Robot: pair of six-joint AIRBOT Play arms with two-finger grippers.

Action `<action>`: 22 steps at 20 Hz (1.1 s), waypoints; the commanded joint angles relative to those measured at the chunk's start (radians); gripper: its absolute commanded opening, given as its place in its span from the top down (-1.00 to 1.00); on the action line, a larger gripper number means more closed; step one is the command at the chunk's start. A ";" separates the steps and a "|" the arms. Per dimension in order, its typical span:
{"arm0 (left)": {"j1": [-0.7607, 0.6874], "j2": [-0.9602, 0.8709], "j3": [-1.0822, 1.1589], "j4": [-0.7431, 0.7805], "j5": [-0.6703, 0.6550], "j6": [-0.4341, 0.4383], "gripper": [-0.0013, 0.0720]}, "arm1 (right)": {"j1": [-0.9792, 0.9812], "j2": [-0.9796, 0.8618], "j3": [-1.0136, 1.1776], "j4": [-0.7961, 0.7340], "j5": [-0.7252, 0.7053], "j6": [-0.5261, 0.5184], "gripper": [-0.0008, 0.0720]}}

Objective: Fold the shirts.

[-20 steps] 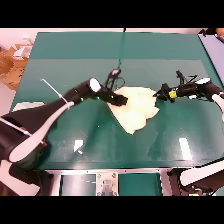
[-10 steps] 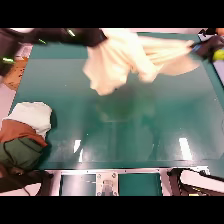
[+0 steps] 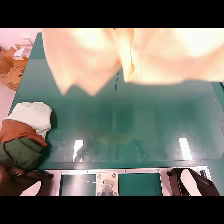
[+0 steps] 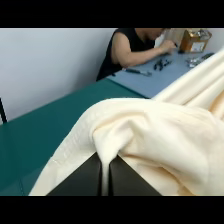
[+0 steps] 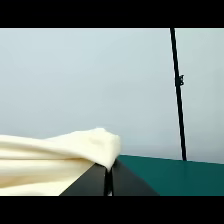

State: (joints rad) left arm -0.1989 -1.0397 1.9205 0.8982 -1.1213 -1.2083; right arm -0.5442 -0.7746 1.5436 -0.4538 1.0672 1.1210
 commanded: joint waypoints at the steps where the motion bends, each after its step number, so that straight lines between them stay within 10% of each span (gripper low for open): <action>1: 0.006 0.008 -0.103 0.048 -0.165 0.005 0.89 | 0.009 0.052 -0.121 -0.021 0.082 -0.011 0.95; 11: 0.006 -0.231 -1.003 -0.197 0.323 0.256 0.78 | 0.424 -0.284 -0.975 -0.018 -0.395 -0.112 0.95; 13: 0.006 -0.310 -1.001 -0.256 0.315 0.278 -0.37 | 0.429 -0.441 -0.921 -0.011 -0.406 -0.112 0.95; 22: 0.028 -0.325 -0.793 -0.105 -0.142 -0.015 -0.38 | 0.284 -0.592 -0.647 -0.077 -0.183 -0.112 0.94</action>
State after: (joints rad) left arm -0.1532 -1.3575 1.1118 0.7750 -1.1168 -1.1122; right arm -0.2352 -1.3441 0.8608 -0.4931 0.8207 1.0096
